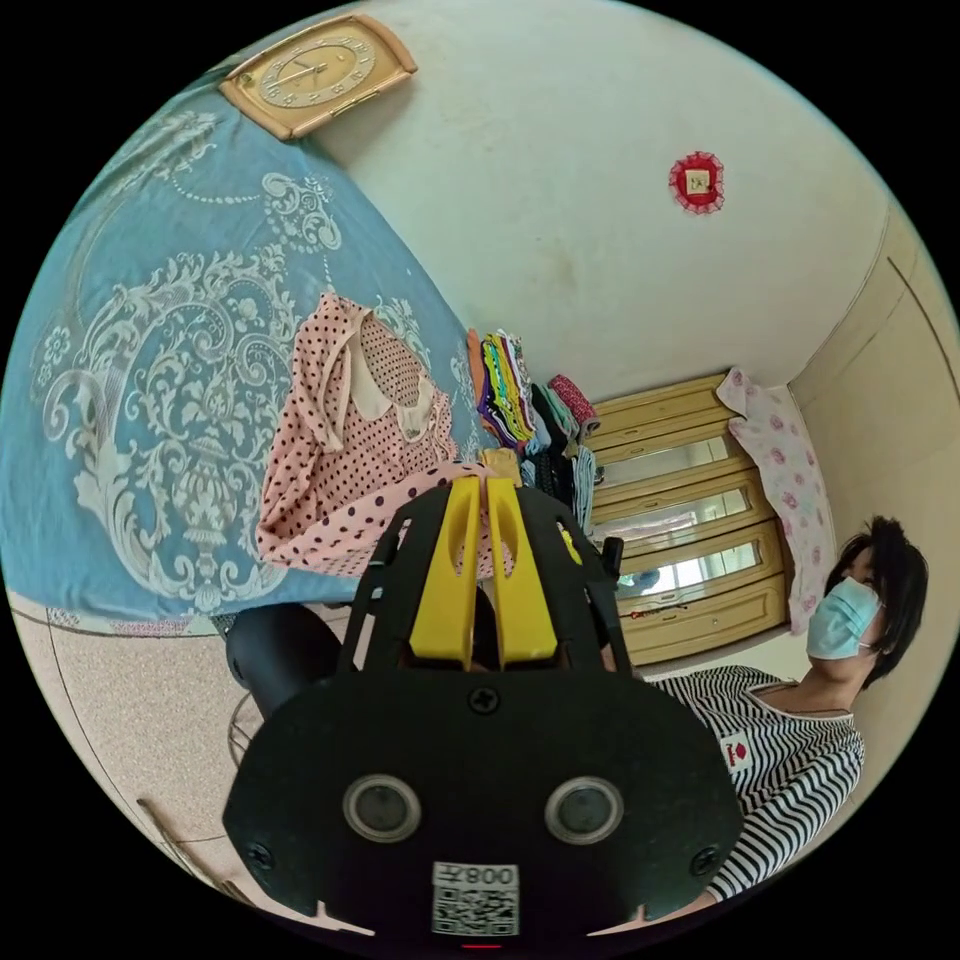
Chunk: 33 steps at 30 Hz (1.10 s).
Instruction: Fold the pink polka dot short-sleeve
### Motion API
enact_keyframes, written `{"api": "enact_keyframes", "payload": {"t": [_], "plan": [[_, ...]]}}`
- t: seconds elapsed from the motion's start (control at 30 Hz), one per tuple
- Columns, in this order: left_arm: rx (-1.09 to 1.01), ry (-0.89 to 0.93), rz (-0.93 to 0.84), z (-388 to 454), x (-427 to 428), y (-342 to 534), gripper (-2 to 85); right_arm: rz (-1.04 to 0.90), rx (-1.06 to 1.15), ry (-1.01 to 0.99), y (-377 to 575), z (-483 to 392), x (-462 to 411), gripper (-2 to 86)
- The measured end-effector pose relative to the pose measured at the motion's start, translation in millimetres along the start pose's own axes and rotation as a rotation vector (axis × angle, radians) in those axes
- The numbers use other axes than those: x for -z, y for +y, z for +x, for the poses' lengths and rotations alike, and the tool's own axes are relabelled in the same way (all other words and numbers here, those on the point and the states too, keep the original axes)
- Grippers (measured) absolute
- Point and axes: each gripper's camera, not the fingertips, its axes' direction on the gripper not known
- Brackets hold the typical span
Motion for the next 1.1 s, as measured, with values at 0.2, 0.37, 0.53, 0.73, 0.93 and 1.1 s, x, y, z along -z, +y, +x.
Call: {"api": "enact_keyframes", "payload": {"t": [0.2, 0.37, 0.53, 0.73, 0.93, 1.1], "plan": [[-0.004, -0.038, -0.008, -33.4, -52.5, -99.1, 1.0, 0.005, 0.012, 0.038, -106.7, 28.4, -33.3, 0.2], [0.011, -0.051, 0.001, -76.5, -97.7, -179.8, 1.0, -0.001, 0.011, 0.065, -184.0, 54.1, -66.3, 0.2], [0.046, -0.074, 0.015, -123.4, -134.9, -239.7, 1.1, -0.02, 0.004, 0.079, -259.1, 86.1, -107.8, 0.3], [0.08, -0.089, 0.035, -179.2, -178.6, -304.6, 1.2, -0.062, -0.015, 0.113, -330.0, 119.5, -156.4, 0.4], [0.124, -0.12, 0.031, -231.2, -226.8, -356.4, 1.3, -0.096, -0.056, 0.148, -385.3, 150.7, -195.9, 0.3], [0.176, -0.163, 0.025, -272.3, -264.4, -384.9, 1.7, -0.156, -0.105, 0.163, -423.5, 174.1, -227.9, 0.3]]}}
